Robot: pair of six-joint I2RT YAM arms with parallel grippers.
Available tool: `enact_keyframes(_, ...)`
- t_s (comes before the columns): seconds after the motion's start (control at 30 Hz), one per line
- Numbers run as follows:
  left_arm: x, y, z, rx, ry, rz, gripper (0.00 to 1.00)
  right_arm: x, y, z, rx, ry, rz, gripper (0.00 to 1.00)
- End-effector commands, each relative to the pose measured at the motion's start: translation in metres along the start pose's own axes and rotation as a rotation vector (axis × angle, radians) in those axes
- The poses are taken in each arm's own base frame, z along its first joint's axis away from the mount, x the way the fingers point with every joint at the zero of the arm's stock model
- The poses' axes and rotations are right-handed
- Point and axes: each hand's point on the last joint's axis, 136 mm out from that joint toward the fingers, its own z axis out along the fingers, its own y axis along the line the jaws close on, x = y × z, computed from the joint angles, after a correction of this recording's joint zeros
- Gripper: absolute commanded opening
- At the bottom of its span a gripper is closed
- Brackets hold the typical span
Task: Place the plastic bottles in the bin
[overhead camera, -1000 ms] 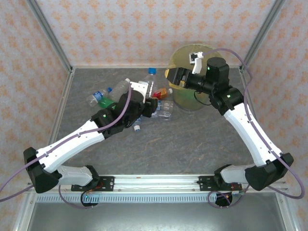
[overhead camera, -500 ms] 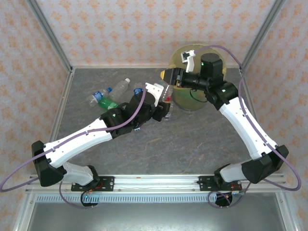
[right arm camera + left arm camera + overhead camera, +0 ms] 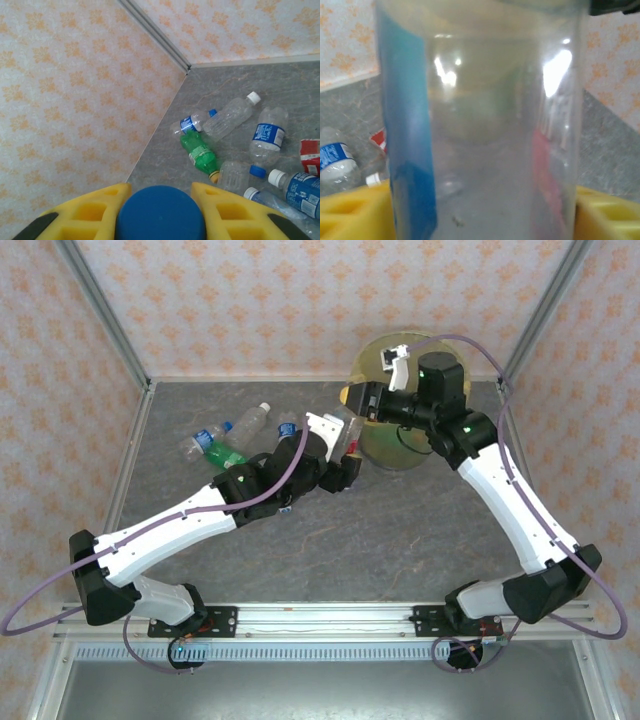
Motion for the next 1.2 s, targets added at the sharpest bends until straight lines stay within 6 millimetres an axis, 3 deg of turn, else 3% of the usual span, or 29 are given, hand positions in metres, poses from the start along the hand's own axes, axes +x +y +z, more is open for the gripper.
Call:
enact_keyframes(0.0, -0.021, 0.005, -0.013, -0.026, -0.067, -0.032, 0.93, -0.028, 0.009, -0.023, 0.025, -0.120, -0.024, 0.22)
enact_keyframes(0.07, -0.027, 0.009, -0.020, -0.027, -0.096, -0.059, 0.99, -0.039, 0.000, -0.030, 0.058, -0.165, -0.008, 0.22)
enact_keyframes(0.33, -0.051, 0.043, -0.047, 0.004, -0.230, -0.263, 0.99, -0.108, -0.055, -0.074, 0.300, -0.394, 0.032, 0.26)
enact_keyframes(0.53, -0.044, 0.083, -0.060, -0.093, -0.280, -0.363, 0.99, -0.151, -0.103, -0.103, 0.485, -0.544, 0.072, 0.24)
enact_keyframes(0.77, -0.026, 0.108, -0.066, -0.190, -0.265, -0.405, 0.99, -0.172, -0.146, -0.115, 0.659, -0.645, 0.074, 0.26)
enact_keyframes(1.03, -0.011, 0.121, -0.067, -0.237, -0.258, -0.412, 0.99, -0.174, -0.191, -0.101, 0.807, -0.621, 0.064, 0.28)
enact_keyframes(1.1, -0.006, 0.125, -0.064, -0.266, -0.240, -0.405, 0.99, -0.173, -0.197, -0.092, 0.804, -0.588, 0.064, 0.39)
enact_keyframes(1.17, -0.002, 0.128, -0.062, -0.285, -0.223, -0.400, 0.99, -0.171, -0.201, -0.084, 0.795, -0.549, 0.076, 0.62)
